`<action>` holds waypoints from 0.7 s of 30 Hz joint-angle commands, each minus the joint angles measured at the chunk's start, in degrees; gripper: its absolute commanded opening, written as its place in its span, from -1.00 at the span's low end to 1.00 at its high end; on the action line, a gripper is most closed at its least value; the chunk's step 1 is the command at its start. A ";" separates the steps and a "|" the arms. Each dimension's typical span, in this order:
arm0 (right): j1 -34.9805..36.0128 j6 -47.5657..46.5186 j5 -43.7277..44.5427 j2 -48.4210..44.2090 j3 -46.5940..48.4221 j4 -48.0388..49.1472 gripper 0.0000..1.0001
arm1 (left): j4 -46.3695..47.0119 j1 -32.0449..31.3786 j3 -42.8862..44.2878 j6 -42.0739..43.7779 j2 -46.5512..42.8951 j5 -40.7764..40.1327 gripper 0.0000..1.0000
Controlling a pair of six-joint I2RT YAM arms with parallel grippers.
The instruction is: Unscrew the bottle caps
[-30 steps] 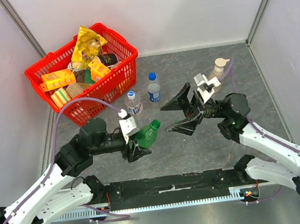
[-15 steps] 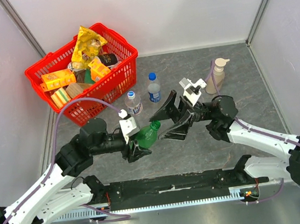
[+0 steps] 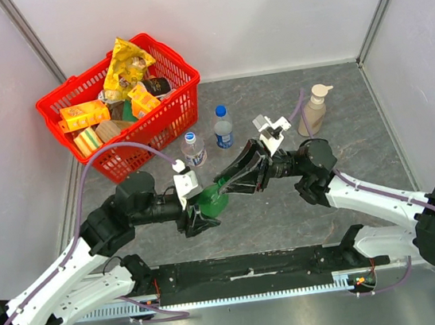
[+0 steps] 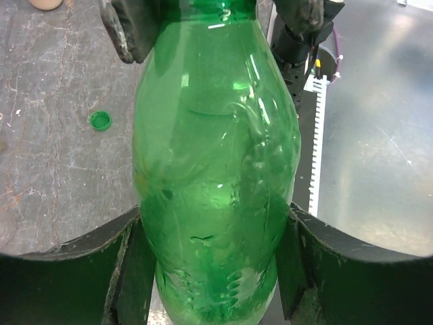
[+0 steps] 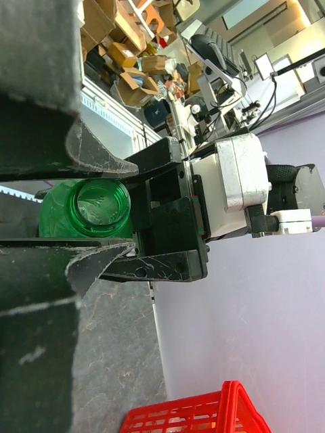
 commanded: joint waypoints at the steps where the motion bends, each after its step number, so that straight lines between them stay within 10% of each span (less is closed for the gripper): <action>1: 0.80 1.14 -0.52 -0.05 2.35 0.88 -0.79 | 2.90 -0.10 -0.29 1.72 -0.45 -0.04 -0.50; 5: 0.80 1.14 -0.61 -0.31 2.35 0.80 -1.00 | 2.82 -0.01 -0.38 1.38 -0.36 -0.47 -0.45; 11: 0.80 -2.45 -0.34 -0.93 2.62 -4.47 -1.00 | 1.94 -0.01 0.23 1.02 1.31 -0.48 0.50; 21: 0.80 -15.37 3.52 -1.81 4.72 -24.40 -1.00 | 1.58 -0.01 0.32 0.85 2.19 -3.02 0.79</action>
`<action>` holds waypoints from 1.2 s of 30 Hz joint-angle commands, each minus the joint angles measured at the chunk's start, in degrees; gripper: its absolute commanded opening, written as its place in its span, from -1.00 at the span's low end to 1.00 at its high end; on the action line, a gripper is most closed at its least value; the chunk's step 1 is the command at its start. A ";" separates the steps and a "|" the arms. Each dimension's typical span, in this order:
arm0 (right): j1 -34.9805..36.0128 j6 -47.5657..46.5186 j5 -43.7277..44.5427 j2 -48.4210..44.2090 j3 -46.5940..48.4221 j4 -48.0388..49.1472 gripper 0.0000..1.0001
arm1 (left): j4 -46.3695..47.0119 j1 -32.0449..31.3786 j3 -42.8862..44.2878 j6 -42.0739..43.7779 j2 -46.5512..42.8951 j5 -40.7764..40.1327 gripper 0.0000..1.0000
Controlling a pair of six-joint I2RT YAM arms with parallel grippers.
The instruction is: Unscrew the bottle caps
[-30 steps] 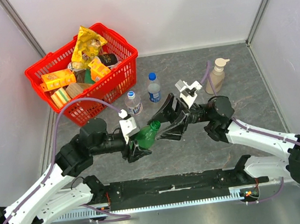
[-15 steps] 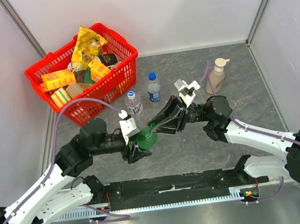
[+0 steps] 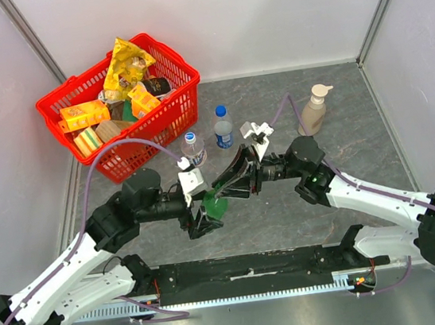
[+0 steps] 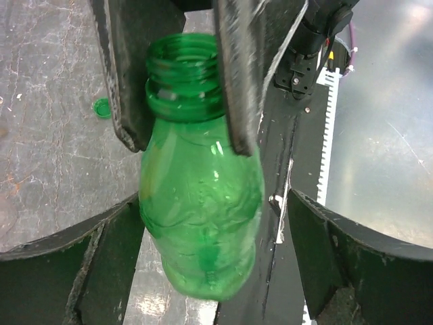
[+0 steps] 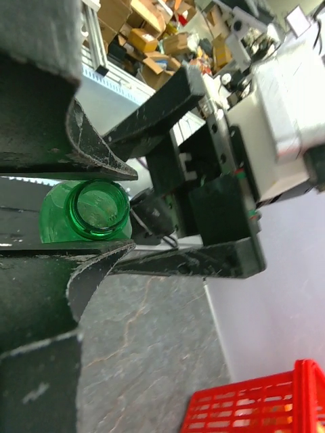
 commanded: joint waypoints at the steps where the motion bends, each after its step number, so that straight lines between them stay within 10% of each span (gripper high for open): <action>1: 0.26 -8.95 3.50 -1.48 4.39 -12.55 -1.00 | 1.74 -0.01 0.36 0.93 -0.15 -2.45 0.79; 13: 0.26 -24.34 21.24 0.54 10.11 -37.09 -1.00 | 1.30 -0.01 0.37 0.93 0.99 -3.78 0.82; 26: -0.79 -23.20 49.90 -0.34 7.22 -39.30 -1.00 | 1.03 -0.01 0.37 1.28 1.34 -3.25 0.81; 36: -12.82 -19.52 48.87 0.80 5.72 -38.60 -1.00 | 0.77 -0.01 0.28 1.28 1.52 -3.34 0.80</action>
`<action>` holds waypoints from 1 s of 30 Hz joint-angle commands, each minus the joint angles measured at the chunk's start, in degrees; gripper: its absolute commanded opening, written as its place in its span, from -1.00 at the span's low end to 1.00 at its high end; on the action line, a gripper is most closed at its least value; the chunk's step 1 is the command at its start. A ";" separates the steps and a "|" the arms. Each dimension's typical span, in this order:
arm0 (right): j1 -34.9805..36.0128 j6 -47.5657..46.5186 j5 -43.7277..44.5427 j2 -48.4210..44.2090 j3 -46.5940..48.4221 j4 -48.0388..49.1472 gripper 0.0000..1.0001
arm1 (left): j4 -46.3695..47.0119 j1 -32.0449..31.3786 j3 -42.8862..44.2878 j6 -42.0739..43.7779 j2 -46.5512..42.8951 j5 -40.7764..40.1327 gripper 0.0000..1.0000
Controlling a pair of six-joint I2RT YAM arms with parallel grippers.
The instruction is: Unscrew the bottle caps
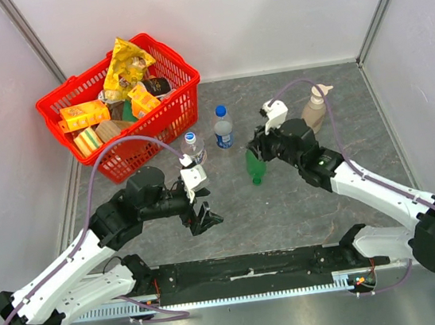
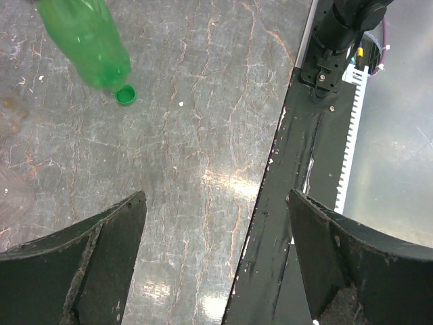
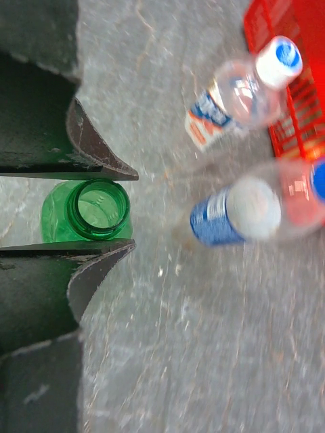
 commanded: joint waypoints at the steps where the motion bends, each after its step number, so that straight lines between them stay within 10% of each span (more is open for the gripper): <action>1: -6.32 2.30 -0.90 0.39 -0.86 1.67 -1.00 | 0.97 -0.14 0.28 1.33 -0.14 1.12 0.80; 23: -13.80 5.11 1.63 2.24 -8.77 6.68 -1.00 | 0.62 -0.06 0.36 1.77 0.30 1.21 0.78; 30: -13.72 5.38 1.63 -1.54 -11.75 6.85 -0.53 | 0.62 0.03 0.36 1.77 0.47 1.03 0.77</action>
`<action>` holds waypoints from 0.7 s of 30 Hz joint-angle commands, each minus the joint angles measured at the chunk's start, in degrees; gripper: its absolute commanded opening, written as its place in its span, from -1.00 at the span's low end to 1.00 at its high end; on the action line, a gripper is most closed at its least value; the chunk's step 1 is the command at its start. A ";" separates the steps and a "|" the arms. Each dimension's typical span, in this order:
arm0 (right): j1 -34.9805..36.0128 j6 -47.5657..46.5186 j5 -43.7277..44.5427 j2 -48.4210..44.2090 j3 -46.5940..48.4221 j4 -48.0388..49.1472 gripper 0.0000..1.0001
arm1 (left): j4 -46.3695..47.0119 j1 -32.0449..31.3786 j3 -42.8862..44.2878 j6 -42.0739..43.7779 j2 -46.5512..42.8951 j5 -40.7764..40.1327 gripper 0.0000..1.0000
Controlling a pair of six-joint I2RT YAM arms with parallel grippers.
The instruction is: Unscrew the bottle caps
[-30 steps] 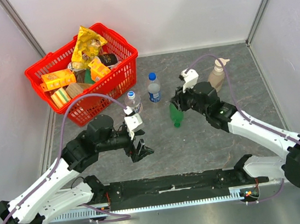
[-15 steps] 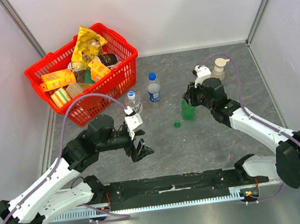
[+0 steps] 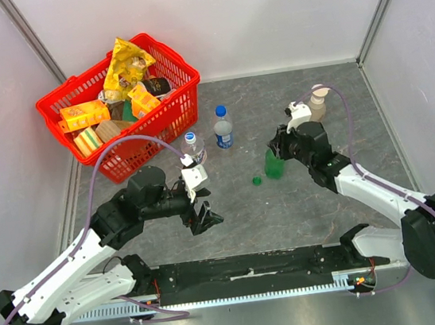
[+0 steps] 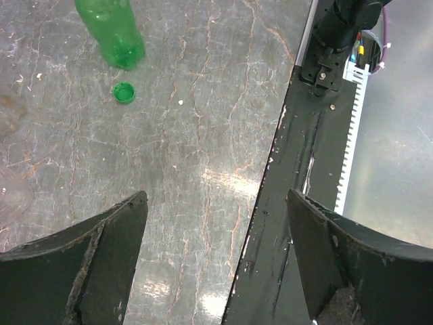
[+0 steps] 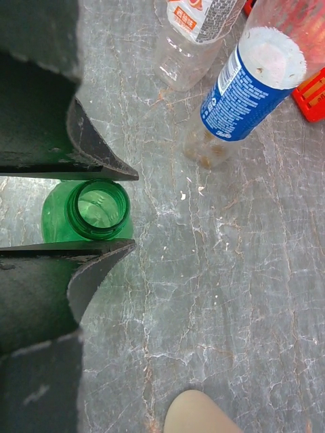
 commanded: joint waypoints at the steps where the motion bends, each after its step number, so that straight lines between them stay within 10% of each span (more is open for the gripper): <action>1: -0.12 0.35 1.26 -3.31 -2.60 0.45 -0.46 | 0.64 -0.05 0.36 1.72 0.01 0.99 0.77; 21: -0.12 0.00 -3.04 -8.59 -3.13 -0.16 0.95 | 0.81 0.03 0.54 1.20 0.45 -0.06 0.76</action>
